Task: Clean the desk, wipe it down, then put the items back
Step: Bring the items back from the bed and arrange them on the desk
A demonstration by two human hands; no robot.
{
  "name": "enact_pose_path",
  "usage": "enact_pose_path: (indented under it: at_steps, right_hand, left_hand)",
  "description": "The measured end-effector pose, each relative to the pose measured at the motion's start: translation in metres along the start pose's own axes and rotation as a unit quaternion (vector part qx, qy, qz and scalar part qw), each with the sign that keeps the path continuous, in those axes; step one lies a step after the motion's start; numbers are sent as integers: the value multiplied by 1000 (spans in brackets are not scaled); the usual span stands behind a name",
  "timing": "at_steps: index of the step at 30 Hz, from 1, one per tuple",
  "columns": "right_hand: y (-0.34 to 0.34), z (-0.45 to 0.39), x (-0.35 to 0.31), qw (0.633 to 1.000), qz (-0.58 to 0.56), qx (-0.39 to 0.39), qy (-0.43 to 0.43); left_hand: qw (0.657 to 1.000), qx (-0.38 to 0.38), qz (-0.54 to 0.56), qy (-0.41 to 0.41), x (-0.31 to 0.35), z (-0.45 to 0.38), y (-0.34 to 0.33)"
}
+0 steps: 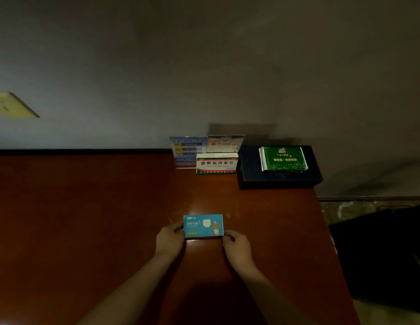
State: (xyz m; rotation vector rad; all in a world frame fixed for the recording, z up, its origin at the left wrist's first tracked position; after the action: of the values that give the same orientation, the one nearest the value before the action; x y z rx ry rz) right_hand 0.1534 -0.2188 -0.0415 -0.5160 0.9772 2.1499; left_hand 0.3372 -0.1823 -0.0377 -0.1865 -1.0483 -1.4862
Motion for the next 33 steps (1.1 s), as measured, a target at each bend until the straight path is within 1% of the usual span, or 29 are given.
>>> enact_pose_path:
  at_steps: [3,5,8,10,11,12,14,16,19,21,22,24,26,27,28,30,32,33]
  right_hand:
    - [5,0,-11,1000,-6,12,23]
    - [10,-1,-21,998,-28,35,49]
    - [20,-5,-38,991,-46,63,109]
    - [25,-7,-47,985,-2,67,157]
    - [25,-8,-49,981,33,70,178]
    - [25,-11,-48,976,68,73,192]
    - [22,-16,-40,972,125,67,185]
    - [19,-17,-31,974,145,64,160]
    - [13,-17,-25,979,143,47,135]
    - [9,-20,-25,979,148,41,134]
    - [10,-22,-25,980,142,48,131]
    - [15,-26,-28,985,102,84,112]
    - [26,-34,-31,990,33,124,64]
    - [32,-38,-33,990,-2,135,40]
    - [36,-43,-36,990,-35,138,25]
    - [40,-52,-43,989,-93,116,10]
    - [37,-57,-51,990,-117,76,7]
    - [35,-58,-53,991,-114,67,12]
  left_hand:
    - [999,7,-20,-44,12,2,3]
    - [996,22,-21,-82,23,1,6]
    - [989,68,-7,-134,41,1,13]
    - [982,102,13,-159,49,0,20]
    - [979,104,7,-175,53,-1,21]
    - [977,94,-14,-193,55,-3,19]
    - [974,53,-59,-211,53,-8,11]
    - [976,15,-76,-205,45,-9,2]
    - [980,4,-61,-187,34,-8,-11]
    - [980,3,-83,-182,33,-7,-20]
    - [981,15,-81,-175,34,-8,-21]
    - [986,67,-52,-143,38,-12,-16]
    - [987,124,-11,-98,43,-21,-4]
    - [988,132,0,-83,48,-27,0]
    - [990,122,5,-75,54,-32,2]
    - [996,68,11,-64,66,-43,-1]
    - [998,18,6,-64,74,-51,-9]
    - [998,7,2,-66,77,-54,-12]
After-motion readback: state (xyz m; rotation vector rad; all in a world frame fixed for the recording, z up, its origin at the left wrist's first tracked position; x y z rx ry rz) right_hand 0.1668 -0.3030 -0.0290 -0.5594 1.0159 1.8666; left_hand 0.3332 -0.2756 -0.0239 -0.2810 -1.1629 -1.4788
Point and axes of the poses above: each hand's wrist, its own z-axis away from the middle knuckle, its own y-axis out of the back of the hand, x = y × z, the point moved 5 cm from there along -z, towards the middle knuckle, and after that the axes turned 5 degrees about z, right-handed, at the moved point
